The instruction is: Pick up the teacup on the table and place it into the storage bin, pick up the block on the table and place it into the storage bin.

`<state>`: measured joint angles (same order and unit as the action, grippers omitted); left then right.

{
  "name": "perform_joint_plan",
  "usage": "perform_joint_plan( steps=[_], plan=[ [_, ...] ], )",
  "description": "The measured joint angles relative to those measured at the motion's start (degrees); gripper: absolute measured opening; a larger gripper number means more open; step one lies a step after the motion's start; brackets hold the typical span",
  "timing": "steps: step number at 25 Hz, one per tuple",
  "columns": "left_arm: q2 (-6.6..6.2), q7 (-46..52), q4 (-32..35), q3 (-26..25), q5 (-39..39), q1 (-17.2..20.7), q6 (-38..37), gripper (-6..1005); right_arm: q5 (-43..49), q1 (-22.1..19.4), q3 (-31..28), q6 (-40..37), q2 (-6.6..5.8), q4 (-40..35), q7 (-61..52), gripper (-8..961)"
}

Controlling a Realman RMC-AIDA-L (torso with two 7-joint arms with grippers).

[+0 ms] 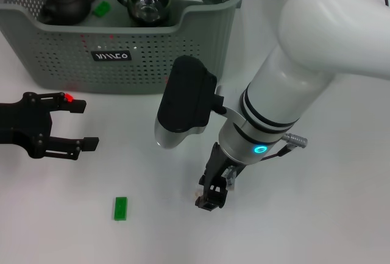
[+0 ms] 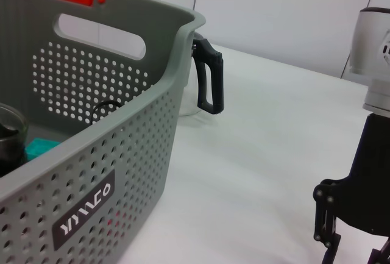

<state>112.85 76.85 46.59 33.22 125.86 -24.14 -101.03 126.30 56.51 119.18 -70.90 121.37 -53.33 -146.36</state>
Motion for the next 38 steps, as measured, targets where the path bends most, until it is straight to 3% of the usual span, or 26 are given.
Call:
perform_joint_plan(
  steps=[2,22,30,34,38],
  plan=[
    [0.00,0.0,0.0,0.0,0.0,0.0,0.1,877,-0.1,0.0,0.0,0.0,0.07,0.1,0.2,391],
    [-0.18,-0.2,-0.1,0.0,-0.2,0.1,0.3,876,0.1,-0.5,2.7,2.6,0.14,0.1,-1.0,378],
    [-0.29,-0.3,-0.1,-0.1,-0.1,0.2,0.3,876,0.1,-0.5,2.2,1.6,-0.25,-1.5,-1.1,231],
    [-0.40,-0.2,-0.1,-0.1,0.0,0.4,0.3,876,1.4,-1.0,-1.3,-2.5,-0.79,-6.0,-1.7,222],
    [-0.50,-0.1,0.0,-0.1,-0.1,0.5,0.3,876,6.8,-1.4,-10.2,-9.3,-0.81,-14.9,-2.0,241]
  ],
)
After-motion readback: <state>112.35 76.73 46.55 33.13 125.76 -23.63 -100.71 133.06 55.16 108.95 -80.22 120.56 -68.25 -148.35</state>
